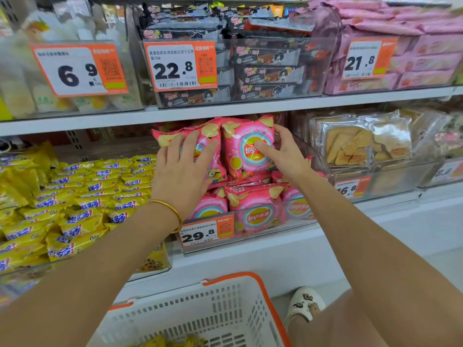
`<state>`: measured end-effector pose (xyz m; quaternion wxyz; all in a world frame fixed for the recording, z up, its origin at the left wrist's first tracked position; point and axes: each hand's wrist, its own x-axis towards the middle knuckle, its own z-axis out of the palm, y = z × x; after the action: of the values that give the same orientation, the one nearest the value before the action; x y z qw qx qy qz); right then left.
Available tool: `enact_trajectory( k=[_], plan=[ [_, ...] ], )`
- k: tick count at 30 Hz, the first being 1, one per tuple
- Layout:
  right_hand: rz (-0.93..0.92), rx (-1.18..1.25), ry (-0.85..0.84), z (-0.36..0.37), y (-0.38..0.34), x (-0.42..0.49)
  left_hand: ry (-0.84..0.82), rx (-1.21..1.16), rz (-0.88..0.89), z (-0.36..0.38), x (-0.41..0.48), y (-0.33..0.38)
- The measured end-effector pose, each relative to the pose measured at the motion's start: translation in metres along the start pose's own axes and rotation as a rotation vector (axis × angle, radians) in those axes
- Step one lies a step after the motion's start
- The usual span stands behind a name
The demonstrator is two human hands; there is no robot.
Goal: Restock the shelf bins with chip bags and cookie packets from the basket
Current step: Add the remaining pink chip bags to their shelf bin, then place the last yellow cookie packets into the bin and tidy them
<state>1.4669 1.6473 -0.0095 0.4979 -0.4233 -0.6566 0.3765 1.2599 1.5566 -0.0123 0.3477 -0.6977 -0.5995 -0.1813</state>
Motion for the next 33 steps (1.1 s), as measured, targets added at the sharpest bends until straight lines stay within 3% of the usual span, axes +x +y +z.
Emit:
enact_trajectory(
  k=[7,14,17,19,21,24,30,33],
  plan=[
    [-0.026,-0.223,-0.024,-0.003,0.001,-0.007,-0.042,0.025,0.009,0.0,0.003,0.002],
    [0.017,-0.341,0.119,-0.011,-0.007,-0.02,-0.016,-0.01,0.007,-0.006,0.0,0.002],
    [-0.151,-0.408,0.326,-0.007,-0.021,-0.049,0.005,-0.044,-0.001,-0.02,-0.006,0.007],
    [-0.313,-0.34,0.348,0.007,-0.031,-0.079,0.065,-0.101,0.008,-0.036,-0.021,0.011],
    [-0.39,-0.286,0.241,0.033,-0.032,-0.113,0.128,-0.208,0.019,-0.054,-0.055,0.01],
    [-0.309,-0.317,-0.098,0.084,-0.021,-0.157,0.079,-0.366,0.034,-0.072,-0.136,0.001],
    [-0.027,-0.808,-1.128,0.188,0.074,-0.208,-0.394,-0.33,0.027,-0.054,-0.273,-0.041],
    [0.074,-0.966,-1.365,0.222,0.14,-0.231,-0.553,-0.323,0.015,-0.038,-0.303,-0.06]
  ],
)
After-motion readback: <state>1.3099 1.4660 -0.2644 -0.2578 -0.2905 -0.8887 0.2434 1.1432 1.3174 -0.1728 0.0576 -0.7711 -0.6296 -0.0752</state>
